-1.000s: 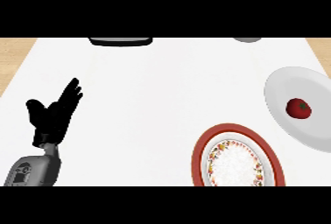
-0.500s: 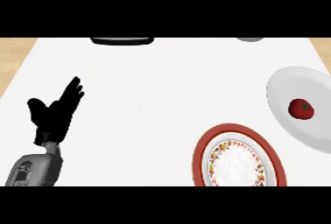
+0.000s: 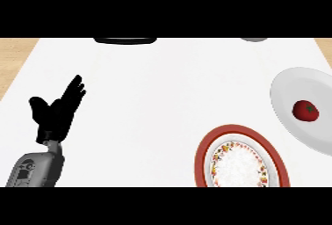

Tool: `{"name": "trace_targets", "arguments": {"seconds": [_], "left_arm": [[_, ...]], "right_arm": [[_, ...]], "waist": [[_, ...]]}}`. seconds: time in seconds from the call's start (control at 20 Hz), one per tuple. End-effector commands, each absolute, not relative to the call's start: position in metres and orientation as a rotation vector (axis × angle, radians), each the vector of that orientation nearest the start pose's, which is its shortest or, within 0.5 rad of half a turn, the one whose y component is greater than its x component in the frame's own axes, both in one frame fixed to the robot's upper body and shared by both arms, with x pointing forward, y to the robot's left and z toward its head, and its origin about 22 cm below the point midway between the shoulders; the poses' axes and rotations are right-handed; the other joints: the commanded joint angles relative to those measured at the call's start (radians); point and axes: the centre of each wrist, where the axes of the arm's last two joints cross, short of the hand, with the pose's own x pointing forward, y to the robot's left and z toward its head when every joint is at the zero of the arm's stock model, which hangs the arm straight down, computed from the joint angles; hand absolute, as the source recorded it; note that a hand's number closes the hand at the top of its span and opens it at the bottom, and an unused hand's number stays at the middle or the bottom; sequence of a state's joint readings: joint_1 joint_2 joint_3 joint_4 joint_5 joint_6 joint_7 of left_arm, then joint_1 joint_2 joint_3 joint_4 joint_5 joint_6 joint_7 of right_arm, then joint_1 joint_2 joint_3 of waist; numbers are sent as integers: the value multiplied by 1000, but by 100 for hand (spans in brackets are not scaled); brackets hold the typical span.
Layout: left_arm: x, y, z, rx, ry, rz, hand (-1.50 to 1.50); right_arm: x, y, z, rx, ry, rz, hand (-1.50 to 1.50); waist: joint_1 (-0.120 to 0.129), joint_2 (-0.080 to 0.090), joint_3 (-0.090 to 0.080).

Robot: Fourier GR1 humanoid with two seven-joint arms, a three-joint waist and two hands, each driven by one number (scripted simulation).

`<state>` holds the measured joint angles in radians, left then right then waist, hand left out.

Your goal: Pick the tomato from the plate and place it in the plate

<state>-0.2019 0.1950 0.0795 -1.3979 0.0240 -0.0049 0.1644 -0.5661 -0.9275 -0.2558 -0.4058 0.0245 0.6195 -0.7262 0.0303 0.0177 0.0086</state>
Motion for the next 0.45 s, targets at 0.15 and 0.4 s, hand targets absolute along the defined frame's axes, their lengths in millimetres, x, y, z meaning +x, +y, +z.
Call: {"name": "trace_targets", "arguments": {"seconds": [0.15, 0.4], "left_arm": [[288, 279, 17, 150, -1425, -93, 0], [293, 269, 22, 144, -1438, -75, 0]], "right_arm": [[260, -575, 125, -13, -1813, 416, -150], [257, -572, 109, -43, -1782, 428, -150]], "waist": [[-1, 2, 1], [3, 5, 3]]}}
